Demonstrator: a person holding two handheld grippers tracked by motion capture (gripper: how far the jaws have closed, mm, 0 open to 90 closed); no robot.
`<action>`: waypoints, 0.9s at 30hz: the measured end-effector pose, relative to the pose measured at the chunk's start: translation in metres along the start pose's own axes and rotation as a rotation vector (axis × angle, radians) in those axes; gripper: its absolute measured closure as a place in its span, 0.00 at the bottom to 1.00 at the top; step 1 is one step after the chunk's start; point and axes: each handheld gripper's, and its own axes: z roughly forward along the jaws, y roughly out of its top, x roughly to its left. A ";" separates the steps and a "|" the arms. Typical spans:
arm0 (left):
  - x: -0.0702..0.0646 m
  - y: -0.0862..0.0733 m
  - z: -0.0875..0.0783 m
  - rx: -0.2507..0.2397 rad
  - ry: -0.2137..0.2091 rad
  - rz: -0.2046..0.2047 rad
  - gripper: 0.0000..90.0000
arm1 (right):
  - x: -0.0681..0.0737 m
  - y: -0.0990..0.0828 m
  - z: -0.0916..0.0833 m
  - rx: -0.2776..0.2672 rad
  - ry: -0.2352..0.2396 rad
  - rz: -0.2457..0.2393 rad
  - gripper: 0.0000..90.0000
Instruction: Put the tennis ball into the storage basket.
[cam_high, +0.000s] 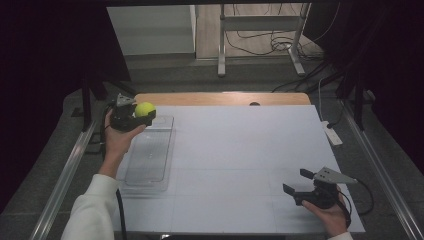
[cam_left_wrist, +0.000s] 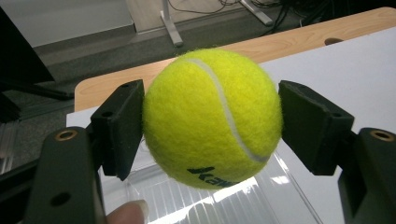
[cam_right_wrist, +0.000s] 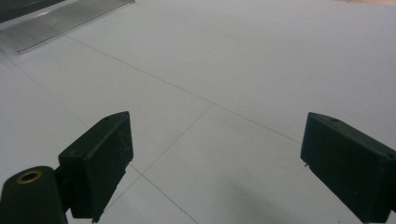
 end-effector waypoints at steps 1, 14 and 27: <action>0.001 0.000 0.000 0.001 0.001 0.000 0.31 | 0.000 0.000 0.000 0.000 -0.001 0.001 0.10; 0.007 -0.007 0.000 0.014 0.022 -0.006 0.31 | 0.000 0.000 0.000 0.000 -0.001 -0.001 0.10; 0.013 -0.015 0.004 0.050 0.036 -0.006 0.31 | 0.001 0.000 0.000 0.001 -0.002 -0.002 0.11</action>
